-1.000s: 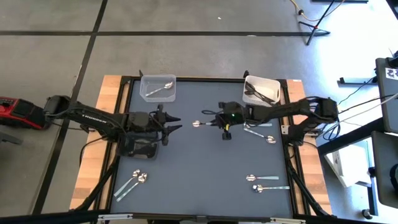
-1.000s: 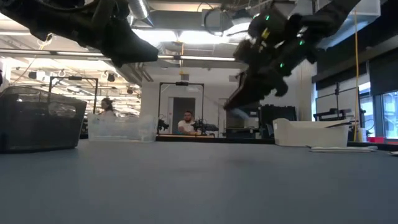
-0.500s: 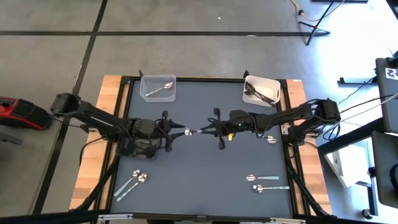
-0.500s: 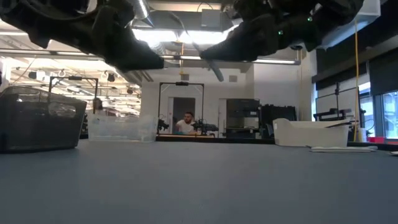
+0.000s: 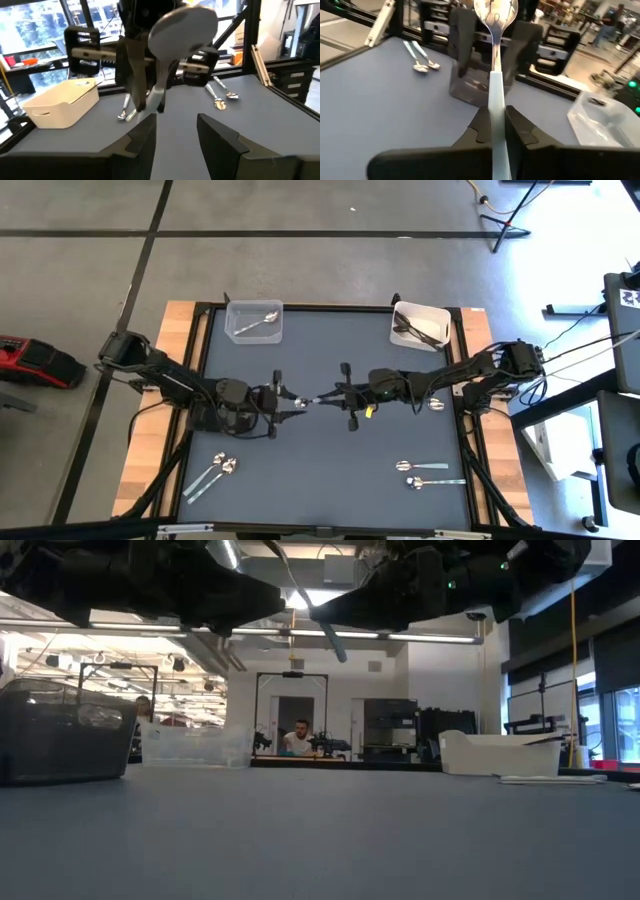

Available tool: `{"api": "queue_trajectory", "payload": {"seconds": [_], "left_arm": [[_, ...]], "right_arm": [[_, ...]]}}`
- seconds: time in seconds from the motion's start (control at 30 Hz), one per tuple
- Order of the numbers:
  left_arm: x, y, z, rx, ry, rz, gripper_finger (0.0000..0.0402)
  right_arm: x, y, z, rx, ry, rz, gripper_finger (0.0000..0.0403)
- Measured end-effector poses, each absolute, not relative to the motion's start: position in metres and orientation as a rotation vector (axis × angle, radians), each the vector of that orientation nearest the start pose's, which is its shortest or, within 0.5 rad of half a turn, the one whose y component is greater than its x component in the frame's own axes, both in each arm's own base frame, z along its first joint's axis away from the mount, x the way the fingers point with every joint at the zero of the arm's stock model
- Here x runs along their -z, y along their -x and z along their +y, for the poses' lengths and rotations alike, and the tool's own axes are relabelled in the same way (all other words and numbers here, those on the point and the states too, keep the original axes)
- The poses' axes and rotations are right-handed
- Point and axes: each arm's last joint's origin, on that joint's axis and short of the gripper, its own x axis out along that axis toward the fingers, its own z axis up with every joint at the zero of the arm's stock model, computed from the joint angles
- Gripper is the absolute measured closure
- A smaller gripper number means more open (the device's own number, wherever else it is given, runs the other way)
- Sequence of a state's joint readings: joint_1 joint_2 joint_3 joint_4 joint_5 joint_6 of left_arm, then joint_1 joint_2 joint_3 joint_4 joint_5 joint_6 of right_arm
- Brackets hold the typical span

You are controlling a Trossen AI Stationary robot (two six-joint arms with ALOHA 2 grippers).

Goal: Sort silverware by color (type)
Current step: Put the blue spoon into the black bin

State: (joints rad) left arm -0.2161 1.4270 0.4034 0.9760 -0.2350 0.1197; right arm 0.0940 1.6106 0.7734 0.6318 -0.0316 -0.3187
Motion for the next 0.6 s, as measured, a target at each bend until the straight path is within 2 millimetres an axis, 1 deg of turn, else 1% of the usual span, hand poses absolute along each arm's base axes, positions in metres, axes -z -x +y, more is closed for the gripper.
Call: {"api": "queue_trajectory", "payload": {"seconds": [0.13,0.27,0.53,0.6], "left_arm": [[-0.181,-0.254,-0.048,-0.035,-0.132,0.03,0.0264],[-0.182,-0.255,-0.048,-0.036,-0.124,-0.002,0.0264],[-0.184,-0.255,-0.048,-0.048,-0.107,-0.02,0.0264],[-0.185,-0.255,-0.048,-0.048,-0.103,-0.02,0.0264]], "right_arm": [[-0.2,-0.338,0.034,-0.191,0.319,0.144,0.0394],[-0.195,-0.341,0.033,-0.172,0.32,0.124,0.0395],[-0.198,-0.342,0.033,-0.18,0.319,0.09,0.0395],[-0.196,-0.345,0.034,-0.174,0.319,0.084,0.0395]]}}
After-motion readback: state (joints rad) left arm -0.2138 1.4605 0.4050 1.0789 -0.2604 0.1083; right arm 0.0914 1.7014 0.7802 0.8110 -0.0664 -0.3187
